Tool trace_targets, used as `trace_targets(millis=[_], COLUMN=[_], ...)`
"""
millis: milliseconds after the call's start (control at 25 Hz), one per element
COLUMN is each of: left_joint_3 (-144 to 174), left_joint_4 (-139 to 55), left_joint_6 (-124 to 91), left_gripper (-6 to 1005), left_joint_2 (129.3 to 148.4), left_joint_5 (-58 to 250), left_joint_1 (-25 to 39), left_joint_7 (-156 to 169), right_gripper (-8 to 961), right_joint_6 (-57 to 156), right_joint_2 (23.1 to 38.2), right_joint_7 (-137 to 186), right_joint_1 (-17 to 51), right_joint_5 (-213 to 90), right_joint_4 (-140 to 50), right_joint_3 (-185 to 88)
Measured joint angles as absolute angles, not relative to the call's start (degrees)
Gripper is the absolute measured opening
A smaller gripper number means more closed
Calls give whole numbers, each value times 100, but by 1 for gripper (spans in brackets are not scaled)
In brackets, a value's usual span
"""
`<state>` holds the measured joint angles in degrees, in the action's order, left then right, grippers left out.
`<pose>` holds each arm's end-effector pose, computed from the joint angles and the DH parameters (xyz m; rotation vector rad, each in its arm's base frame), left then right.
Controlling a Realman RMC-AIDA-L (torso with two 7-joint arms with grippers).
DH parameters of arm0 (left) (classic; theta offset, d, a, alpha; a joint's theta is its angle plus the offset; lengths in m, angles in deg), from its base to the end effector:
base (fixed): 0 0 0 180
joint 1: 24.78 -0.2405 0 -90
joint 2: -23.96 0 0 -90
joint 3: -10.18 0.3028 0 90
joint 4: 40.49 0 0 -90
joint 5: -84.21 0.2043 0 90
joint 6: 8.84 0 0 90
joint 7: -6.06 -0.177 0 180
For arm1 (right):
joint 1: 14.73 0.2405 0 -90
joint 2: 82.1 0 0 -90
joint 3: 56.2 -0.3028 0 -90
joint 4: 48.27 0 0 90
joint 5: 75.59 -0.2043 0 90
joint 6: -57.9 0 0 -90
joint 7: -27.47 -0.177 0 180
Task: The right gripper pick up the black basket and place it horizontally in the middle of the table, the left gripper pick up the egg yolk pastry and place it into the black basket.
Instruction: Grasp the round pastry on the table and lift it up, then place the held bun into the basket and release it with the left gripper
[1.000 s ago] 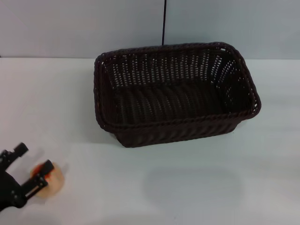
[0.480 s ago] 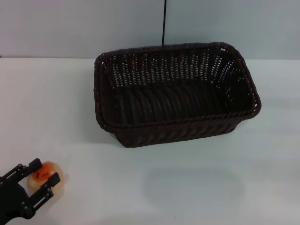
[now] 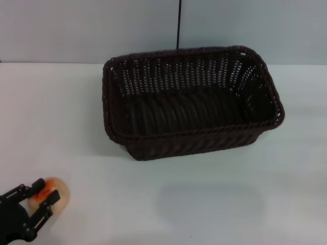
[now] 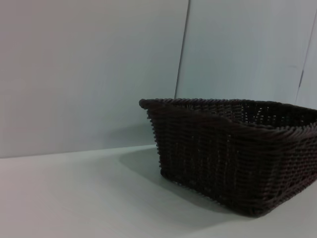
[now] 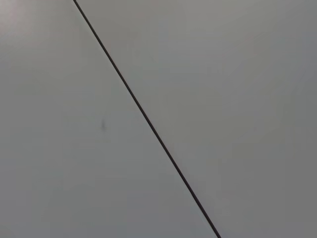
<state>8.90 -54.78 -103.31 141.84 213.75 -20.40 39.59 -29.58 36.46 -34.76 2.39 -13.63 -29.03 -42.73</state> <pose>-0.4161 0.1697 -0.0524 -2.1882 -0.6677 -0.7035 0.3937 0.3163 0.1079 -1.2536 0.6789 1.3143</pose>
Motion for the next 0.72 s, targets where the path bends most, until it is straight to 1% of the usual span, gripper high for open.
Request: trace_targets(millis=[400,440,600,640,680,720], left_joint_3=[848,783,508,169,169,-30], left_joint_4=[-5441,-5439,-5403,-5207,-5207,-4974], left_joint_6=[-10494,-10702,-11147,-11426,-11426,-11563], left_gripper=[367,180,145,136,127,118], left_joint_2=[14190,14191,14191,14189,14189,14190], left_joint_5=[21338,21304,21240,21197,21197,21176], left_joint_1=[-2019,-1987,-1832,-1567,-1567,-1254], left_joint_7=[3921,3927,4025,4153,4153,4231], right_gripper=[217,217,217,217,217,217], right_joint_6=[-2963,-2964,-2964,-2965,-2965,-2968], right_joint_2=[3654,3655,3654,3646,3646,3647], right_joint_7=[-3482,-3482,-3482,-3482,-3482,-3481], right_joint_1=[249,222,187,169,169,158], right_joint_5=[-1363,-1363,-1363,-1362,-1362,-1355], right_joint_4=[-2907,-2910,-2970,-3047,-3047,-3072], right_joint_3=[-4275,-4276,-4275,-4276,-4276,-4275])
